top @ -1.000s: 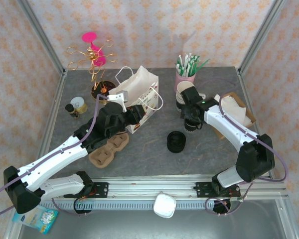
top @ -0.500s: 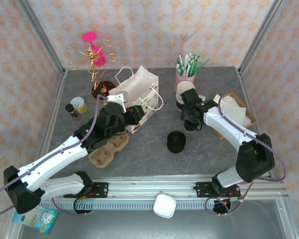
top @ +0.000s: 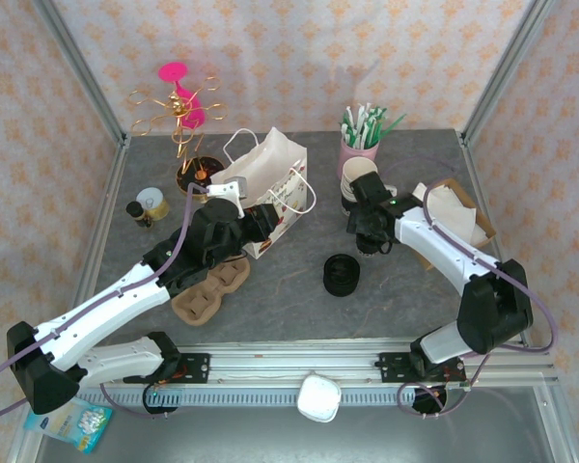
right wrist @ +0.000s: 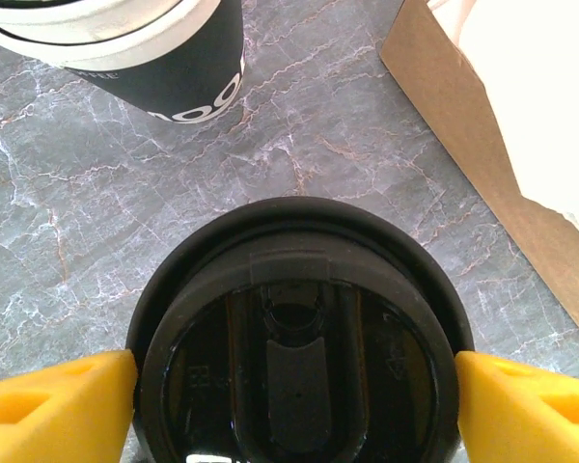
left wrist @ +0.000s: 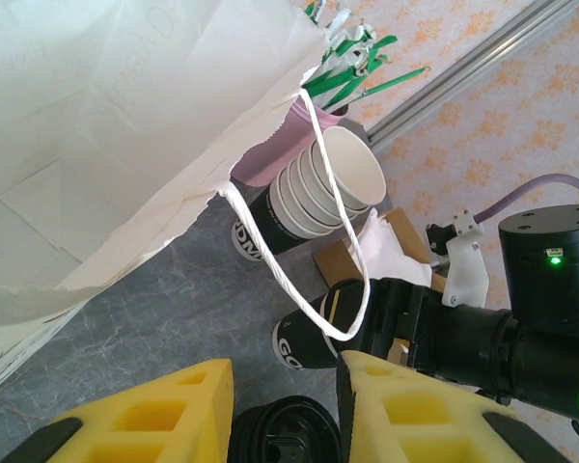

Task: Pack the takeout coffee

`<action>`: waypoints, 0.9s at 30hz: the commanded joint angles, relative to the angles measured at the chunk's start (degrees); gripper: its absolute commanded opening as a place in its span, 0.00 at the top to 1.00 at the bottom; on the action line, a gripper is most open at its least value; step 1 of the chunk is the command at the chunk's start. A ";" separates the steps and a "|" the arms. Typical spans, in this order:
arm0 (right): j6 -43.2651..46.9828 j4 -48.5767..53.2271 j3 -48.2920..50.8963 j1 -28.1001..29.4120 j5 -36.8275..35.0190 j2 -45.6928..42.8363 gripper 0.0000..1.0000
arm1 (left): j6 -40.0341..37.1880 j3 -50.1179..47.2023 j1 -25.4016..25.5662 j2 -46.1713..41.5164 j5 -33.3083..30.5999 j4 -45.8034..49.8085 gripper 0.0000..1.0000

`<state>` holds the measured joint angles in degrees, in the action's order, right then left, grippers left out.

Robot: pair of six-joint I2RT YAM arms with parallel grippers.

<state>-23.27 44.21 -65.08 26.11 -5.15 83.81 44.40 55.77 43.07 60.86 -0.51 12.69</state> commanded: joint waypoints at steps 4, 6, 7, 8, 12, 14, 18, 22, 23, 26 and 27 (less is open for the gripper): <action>-1.43 2.43 -3.62 0.35 -3.54 -1.50 0.12 | -1.68 1.43 -0.27 -0.47 -1.13 1.49 0.67; -1.28 1.95 -4.06 0.20 -3.63 -1.28 0.12 | -1.69 1.45 -0.31 -0.61 -1.33 1.64 0.67; -1.38 1.89 -4.32 0.11 -3.81 -0.98 0.13 | -1.69 1.40 -0.27 -0.73 -1.33 1.64 0.67; -1.38 1.85 -4.51 0.00 -3.90 -0.63 0.13 | -1.67 1.44 -0.26 -0.81 -1.33 1.64 0.67; -1.19 1.67 -4.80 -0.65 -3.92 0.71 0.16 | -1.76 1.41 -0.27 -1.00 -1.42 1.77 0.67; -1.04 1.68 -4.91 -1.08 -4.07 1.45 0.17 | -1.78 1.45 -0.29 -0.92 -1.49 1.95 0.67; -0.60 1.18 -4.40 -1.51 -3.76 2.39 0.18 | -1.85 1.53 -0.28 -0.92 -1.53 1.96 0.67; -0.10 -0.15 -3.39 -1.76 -1.97 3.14 0.22 | -1.85 1.40 -0.34 -0.92 -1.59 1.92 0.67; 0.14 -0.45 -3.06 -1.72 -1.52 3.38 0.23 | -1.85 1.47 -0.27 -0.84 -1.62 1.91 0.67; 0.41 -0.57 -2.34 -1.75 -1.36 4.24 0.25 | -1.86 1.53 -0.33 -0.74 -1.42 1.97 0.67; 0.49 -0.53 -2.04 -1.74 -1.27 4.34 0.25 | -1.84 1.51 -0.34 -0.66 -1.42 1.91 0.67</action>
<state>-23.27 44.03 -68.31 24.64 -6.04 87.35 43.42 55.77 43.07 60.86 -0.54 13.67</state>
